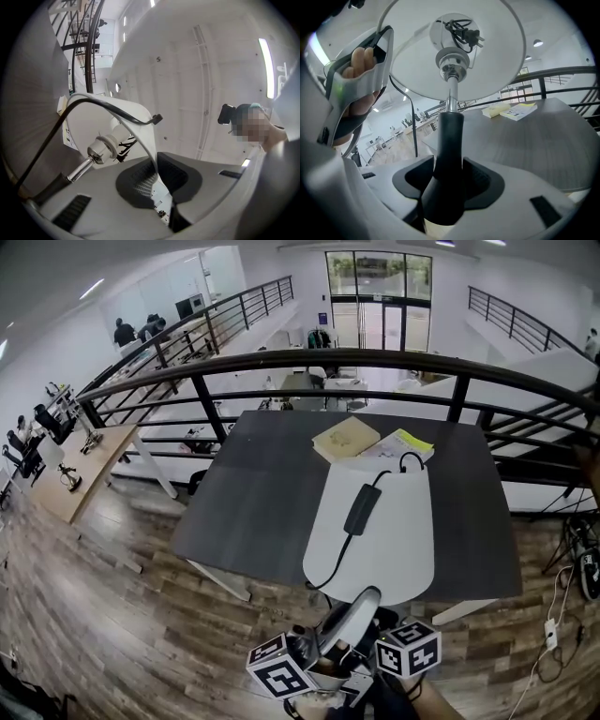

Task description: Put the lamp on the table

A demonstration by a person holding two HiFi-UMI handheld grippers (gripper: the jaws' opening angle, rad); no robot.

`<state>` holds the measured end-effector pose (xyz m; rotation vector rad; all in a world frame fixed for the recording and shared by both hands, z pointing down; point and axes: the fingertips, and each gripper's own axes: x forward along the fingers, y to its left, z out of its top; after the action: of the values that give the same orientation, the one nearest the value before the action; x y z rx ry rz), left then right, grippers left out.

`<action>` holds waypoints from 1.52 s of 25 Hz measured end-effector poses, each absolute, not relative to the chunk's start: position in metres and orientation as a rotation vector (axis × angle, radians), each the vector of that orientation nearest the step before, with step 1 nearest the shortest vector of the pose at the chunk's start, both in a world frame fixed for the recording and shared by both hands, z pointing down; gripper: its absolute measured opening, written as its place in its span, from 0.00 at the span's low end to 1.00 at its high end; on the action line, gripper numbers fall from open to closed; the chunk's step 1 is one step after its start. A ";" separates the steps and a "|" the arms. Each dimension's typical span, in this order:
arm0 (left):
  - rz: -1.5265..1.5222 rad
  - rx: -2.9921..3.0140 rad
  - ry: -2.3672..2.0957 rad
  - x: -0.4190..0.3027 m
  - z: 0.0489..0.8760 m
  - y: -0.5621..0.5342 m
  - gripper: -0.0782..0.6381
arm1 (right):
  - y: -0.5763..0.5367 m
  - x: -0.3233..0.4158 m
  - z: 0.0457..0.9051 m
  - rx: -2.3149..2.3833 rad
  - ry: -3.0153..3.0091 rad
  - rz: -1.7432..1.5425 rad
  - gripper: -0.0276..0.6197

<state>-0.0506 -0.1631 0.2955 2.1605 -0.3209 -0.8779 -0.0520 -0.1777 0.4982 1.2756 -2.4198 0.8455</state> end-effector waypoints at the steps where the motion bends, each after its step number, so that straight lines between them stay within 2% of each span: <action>1: -0.879 2.158 -0.323 -0.051 0.296 -0.167 0.15 | -0.181 -0.052 0.499 1.273 -2.418 0.847 0.38; 11: -0.892 2.146 -0.368 -0.047 0.300 -0.211 0.15 | -0.223 -0.047 0.504 1.230 -2.419 0.864 0.38; 38: -0.850 2.110 -0.416 0.041 0.324 -0.358 0.15 | -0.370 0.045 0.527 1.229 -2.395 0.925 0.37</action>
<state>0.0413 -0.3577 0.3243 2.1098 -0.4159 -0.8497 0.0451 -0.3702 0.5270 1.2287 -2.3948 0.9250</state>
